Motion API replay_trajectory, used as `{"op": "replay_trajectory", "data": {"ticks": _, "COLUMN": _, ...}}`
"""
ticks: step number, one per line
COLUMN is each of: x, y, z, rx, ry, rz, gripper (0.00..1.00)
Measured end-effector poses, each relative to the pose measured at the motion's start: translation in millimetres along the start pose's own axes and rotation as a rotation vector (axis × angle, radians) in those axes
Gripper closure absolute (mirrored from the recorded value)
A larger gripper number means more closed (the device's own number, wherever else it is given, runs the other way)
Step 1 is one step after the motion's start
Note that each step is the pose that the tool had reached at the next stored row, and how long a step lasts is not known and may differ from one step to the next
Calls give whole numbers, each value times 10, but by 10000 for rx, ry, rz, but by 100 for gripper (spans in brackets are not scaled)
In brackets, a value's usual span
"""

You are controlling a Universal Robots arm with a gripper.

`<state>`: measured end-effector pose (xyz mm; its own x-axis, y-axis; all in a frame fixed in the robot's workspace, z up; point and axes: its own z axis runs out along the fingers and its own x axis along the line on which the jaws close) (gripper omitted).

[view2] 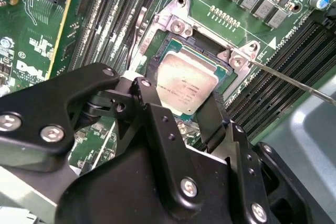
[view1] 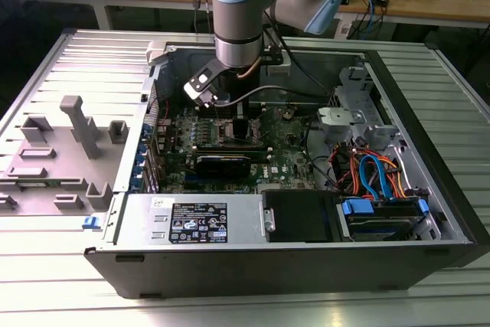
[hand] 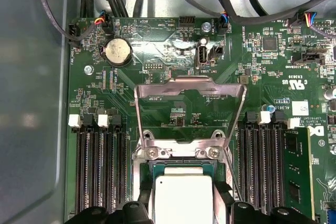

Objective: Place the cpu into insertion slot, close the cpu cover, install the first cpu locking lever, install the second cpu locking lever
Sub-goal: 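Place the cpu into insertion slot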

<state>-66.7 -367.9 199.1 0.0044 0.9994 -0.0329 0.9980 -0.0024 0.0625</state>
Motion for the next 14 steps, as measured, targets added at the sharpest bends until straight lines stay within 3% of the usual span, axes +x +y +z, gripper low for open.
{"op": "replay_trajectory", "data": {"ticks": 14, "x": 1, "y": 1, "z": 4, "rx": -3, "ry": 1, "rz": -1, "gripper": 45}}
